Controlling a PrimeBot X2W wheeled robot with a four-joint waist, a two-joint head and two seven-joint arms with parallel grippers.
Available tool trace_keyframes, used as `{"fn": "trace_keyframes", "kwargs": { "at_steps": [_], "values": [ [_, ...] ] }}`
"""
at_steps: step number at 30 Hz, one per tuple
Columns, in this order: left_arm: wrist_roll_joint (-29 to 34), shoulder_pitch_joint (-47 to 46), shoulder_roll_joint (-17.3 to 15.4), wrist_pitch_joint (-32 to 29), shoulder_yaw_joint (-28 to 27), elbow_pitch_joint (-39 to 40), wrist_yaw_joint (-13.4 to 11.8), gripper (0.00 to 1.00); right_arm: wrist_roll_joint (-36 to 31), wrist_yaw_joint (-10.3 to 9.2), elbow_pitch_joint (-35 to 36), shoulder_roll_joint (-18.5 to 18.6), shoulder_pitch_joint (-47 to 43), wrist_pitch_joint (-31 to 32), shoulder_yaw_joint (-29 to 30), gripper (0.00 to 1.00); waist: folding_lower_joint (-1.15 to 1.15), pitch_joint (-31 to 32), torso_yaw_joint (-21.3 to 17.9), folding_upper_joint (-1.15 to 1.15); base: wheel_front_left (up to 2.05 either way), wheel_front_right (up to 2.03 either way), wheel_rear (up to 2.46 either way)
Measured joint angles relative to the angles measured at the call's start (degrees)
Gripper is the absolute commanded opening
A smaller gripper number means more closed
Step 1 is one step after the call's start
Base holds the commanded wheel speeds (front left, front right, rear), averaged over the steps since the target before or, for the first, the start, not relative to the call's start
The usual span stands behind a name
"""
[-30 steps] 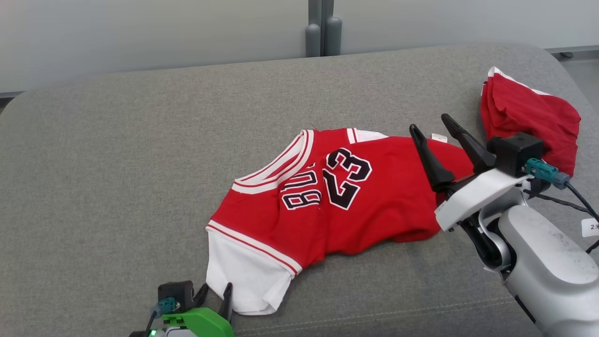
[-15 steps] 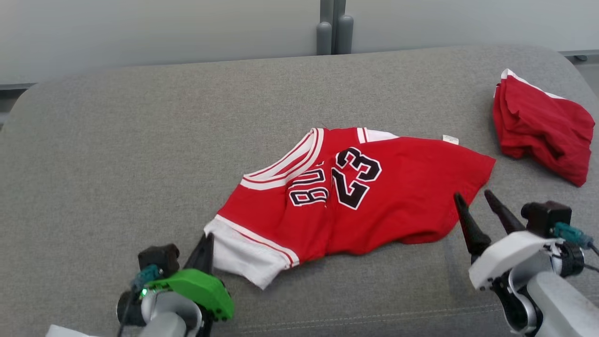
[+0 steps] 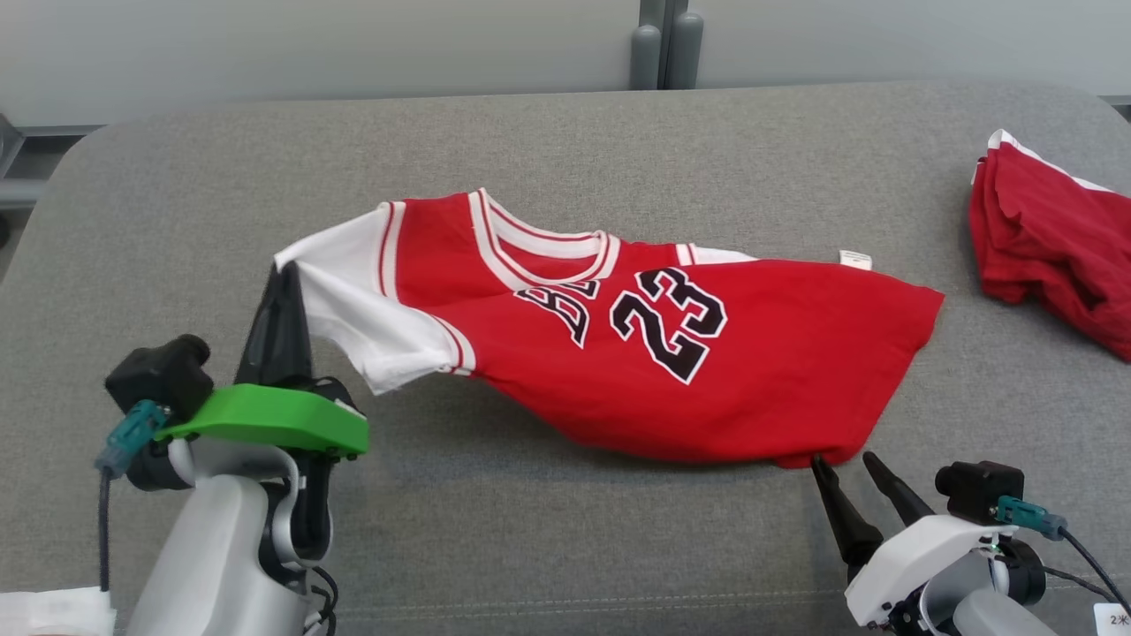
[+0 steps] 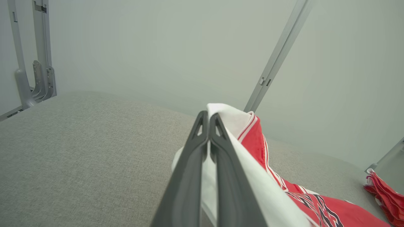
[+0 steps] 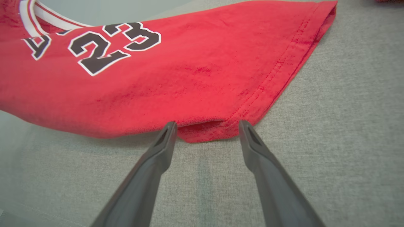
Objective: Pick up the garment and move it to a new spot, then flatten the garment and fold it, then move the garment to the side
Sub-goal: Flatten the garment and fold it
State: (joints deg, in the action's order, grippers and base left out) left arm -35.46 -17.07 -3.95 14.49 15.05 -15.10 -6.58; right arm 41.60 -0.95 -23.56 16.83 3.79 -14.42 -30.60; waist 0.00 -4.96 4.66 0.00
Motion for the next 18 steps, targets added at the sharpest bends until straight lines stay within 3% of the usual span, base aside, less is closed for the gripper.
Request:
{"fn": "trace_keyframes", "kwargs": {
  "at_steps": [7, 18],
  "values": [
    [1.5, 0.1, -0.7, 0.0, -5.3, 3.0, 0.0, 0.0, -0.3, 1.65, -1.5, -0.4, -1.1, 0.0, -2.2, 1.0, 0.0, -0.4, -0.1, 0.0, 0.0, 0.0, 0.0],
    [3.1, 1.6, 0.2, 0.0, -4.5, 3.8, 0.0, 0.0, -1.9, 3.96, -5.1, -2.7, 0.1, 0.0, -5.4, 1.0, 0.0, -0.3, -0.7, 0.0, 0.0, 0.0, 0.0]
  ]
}}
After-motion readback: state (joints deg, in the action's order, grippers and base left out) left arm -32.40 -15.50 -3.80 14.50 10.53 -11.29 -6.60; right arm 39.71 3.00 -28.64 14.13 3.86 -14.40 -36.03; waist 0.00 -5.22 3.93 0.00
